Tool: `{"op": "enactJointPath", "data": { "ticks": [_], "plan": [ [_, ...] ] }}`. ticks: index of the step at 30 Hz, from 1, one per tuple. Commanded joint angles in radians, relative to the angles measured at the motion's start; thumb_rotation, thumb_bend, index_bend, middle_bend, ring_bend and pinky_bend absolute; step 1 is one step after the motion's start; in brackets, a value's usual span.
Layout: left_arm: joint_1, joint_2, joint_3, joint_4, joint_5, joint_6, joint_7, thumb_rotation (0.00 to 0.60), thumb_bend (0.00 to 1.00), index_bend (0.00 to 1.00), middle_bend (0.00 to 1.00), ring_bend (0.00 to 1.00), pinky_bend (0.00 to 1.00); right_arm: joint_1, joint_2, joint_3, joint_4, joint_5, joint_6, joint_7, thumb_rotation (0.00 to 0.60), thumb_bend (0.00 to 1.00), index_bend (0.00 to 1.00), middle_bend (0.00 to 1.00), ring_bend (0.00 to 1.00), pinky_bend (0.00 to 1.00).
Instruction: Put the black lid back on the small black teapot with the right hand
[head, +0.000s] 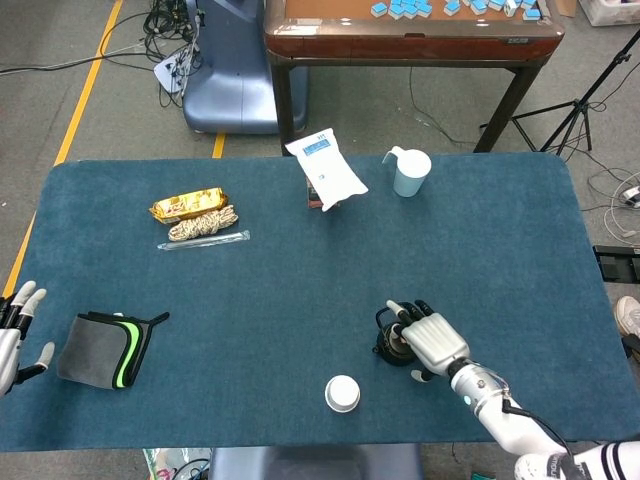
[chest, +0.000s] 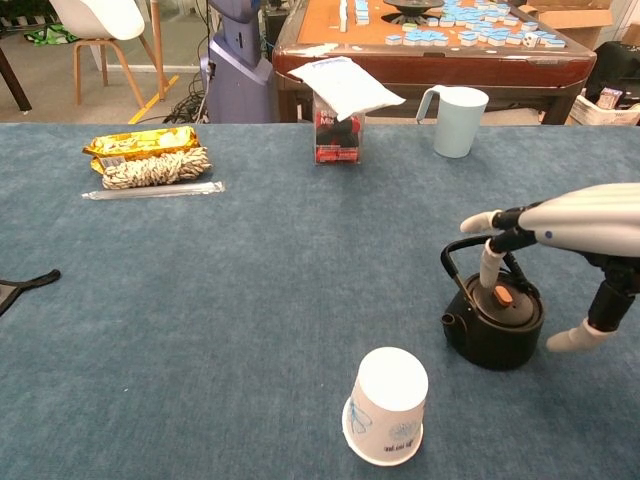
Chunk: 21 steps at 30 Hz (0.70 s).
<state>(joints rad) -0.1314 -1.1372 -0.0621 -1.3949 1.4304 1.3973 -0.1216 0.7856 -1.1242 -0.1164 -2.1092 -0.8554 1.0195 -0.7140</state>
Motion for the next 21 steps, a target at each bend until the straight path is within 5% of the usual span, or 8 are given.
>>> {"op": "enactJointPath", "data": {
  "ticks": [1, 21],
  "plan": [
    [-0.001, 0.002, -0.001, -0.005, 0.000, 0.000, 0.005, 0.600, 0.39, 0.00, 0.00, 0.00, 0.00, -0.031, 0.060, 0.005, -0.043, -0.071, 0.027, 0.053, 0.600, 0.21, 0.30, 0.00, 0.00, 0.00],
    [-0.028, 0.035, -0.017, -0.096, -0.021, -0.031, 0.090, 0.600, 0.39, 0.00, 0.00, 0.00, 0.00, -0.196, 0.158, 0.031, 0.036, -0.302, 0.145, 0.255, 0.600, 0.21, 0.30, 0.00, 0.00, 0.00]
  ]
}}
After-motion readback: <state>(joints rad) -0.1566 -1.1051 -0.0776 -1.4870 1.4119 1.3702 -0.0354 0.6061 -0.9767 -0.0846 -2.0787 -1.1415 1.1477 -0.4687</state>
